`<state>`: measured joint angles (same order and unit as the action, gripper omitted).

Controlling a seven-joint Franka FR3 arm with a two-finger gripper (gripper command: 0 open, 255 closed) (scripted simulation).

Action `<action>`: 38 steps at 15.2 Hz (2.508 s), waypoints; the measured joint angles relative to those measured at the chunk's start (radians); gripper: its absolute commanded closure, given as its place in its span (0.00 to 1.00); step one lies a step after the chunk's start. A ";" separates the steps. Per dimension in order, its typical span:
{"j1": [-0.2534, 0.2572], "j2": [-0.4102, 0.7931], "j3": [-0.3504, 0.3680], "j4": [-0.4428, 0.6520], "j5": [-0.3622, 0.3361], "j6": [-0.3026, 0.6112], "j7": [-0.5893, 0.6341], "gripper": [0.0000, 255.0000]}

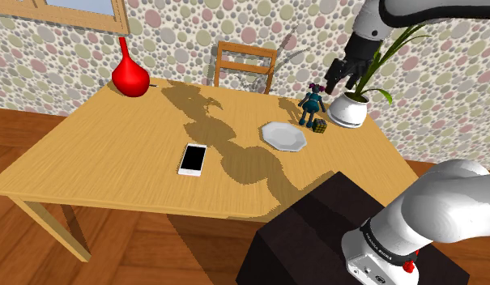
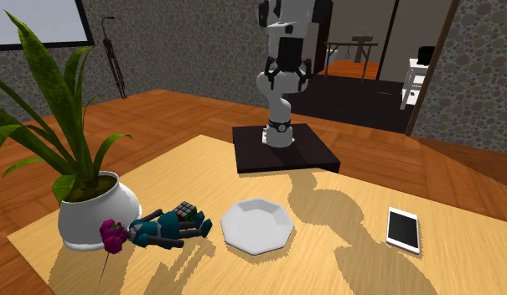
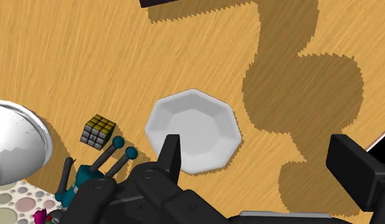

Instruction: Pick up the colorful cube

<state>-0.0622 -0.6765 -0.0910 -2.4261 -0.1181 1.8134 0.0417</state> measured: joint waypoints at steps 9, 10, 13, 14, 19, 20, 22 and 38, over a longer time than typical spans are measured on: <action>-0.046 0.227 -0.154 -0.012 -0.040 0.235 -0.144 0.00; -0.048 0.264 -0.173 -0.003 -0.039 0.263 -0.163 0.00; -0.057 0.351 -0.219 0.012 -0.030 0.332 -0.215 0.00; -0.056 0.392 -0.232 0.030 -0.020 0.354 -0.232 0.00; -0.067 0.564 -0.300 0.097 0.040 0.445 -0.342 0.00; -0.072 0.608 -0.315 0.117 0.060 0.464 -0.373 0.00; -0.081 0.689 -0.330 0.156 0.103 0.497 -0.423 0.00; -0.325 1.325 -0.268 0.654 0.409 0.546 -0.741 0.00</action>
<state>-0.3867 0.6489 -0.3591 -1.7720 0.2909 2.3592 -0.6997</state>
